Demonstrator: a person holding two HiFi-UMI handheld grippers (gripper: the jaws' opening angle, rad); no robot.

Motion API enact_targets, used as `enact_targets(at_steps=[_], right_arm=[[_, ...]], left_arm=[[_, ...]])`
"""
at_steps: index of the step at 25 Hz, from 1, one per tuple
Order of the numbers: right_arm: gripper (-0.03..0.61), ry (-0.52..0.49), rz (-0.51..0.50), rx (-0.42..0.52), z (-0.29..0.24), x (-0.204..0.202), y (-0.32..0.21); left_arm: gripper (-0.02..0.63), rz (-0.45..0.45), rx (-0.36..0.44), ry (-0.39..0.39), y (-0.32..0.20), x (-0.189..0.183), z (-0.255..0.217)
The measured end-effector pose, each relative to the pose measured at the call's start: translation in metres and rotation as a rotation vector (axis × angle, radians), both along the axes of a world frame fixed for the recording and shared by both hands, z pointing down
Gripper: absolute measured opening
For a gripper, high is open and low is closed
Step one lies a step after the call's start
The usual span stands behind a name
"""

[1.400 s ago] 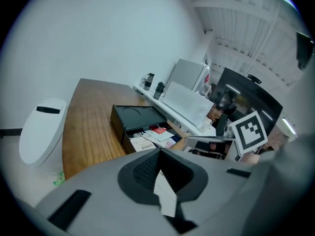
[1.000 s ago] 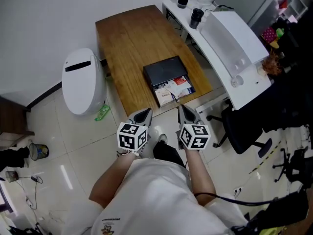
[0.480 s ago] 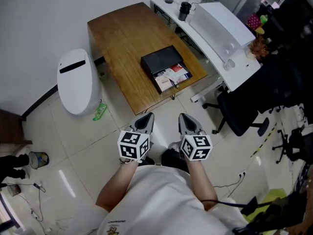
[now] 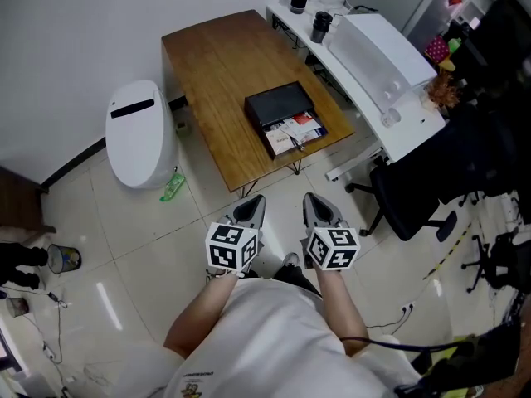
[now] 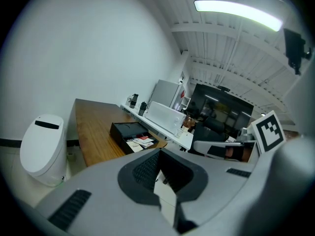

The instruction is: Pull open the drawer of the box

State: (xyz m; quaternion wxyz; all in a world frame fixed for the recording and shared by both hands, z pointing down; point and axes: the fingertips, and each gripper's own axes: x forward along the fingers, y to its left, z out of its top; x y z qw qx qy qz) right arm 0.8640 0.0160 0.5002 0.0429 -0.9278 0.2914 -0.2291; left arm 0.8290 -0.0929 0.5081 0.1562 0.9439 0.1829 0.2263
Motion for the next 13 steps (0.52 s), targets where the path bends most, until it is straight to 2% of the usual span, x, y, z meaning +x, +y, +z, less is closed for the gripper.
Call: enact_targets(at_steps=[13], right_arm=[[-0.012,-0.007,-0.051,0.002,0.001,0.018,0.017]], left_arm=[[0.002,-0.025,0.003,0.004,0.027,0.013,-0.002]])
